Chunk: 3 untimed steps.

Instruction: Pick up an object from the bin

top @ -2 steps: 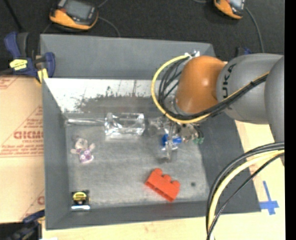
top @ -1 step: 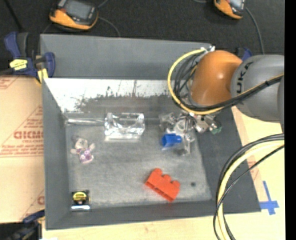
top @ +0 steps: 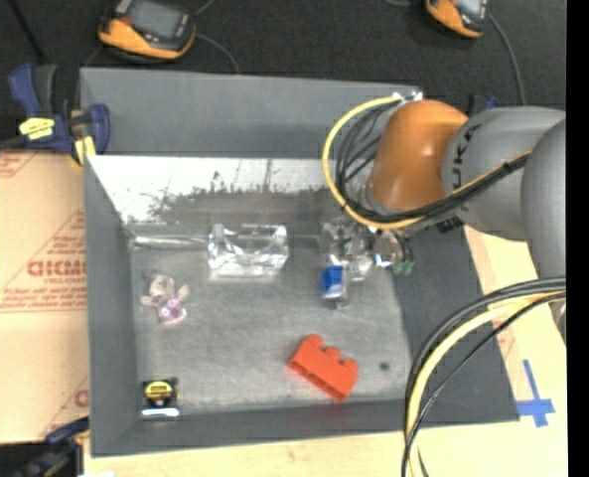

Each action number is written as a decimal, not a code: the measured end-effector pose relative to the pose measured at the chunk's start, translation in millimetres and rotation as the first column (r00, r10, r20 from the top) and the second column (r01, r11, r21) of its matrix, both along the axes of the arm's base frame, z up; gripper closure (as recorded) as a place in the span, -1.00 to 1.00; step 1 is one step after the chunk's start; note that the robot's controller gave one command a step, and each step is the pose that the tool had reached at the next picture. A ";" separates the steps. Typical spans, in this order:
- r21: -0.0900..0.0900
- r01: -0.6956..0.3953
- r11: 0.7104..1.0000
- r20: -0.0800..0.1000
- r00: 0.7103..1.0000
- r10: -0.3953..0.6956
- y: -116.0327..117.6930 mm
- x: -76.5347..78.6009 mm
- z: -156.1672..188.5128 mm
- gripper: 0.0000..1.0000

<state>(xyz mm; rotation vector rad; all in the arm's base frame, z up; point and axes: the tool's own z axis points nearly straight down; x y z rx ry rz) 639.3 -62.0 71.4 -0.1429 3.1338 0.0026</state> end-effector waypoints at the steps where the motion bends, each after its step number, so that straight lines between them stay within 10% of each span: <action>1: -0.001 0.000 1.000 0.001 1.000 0.000 -0.7 0.3 0.6 1.00; 2: 0.000 0.056 0.998 0.004 0.998 -0.056 -23.6 10.5 0.8 1.00; 3: -0.003 -0.001 1.000 0.008 1.000 0.001 10.7 -18.3 129.5 1.00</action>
Offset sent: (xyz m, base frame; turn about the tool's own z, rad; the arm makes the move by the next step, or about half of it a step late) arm 0.0000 0.0000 0.0000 0.0000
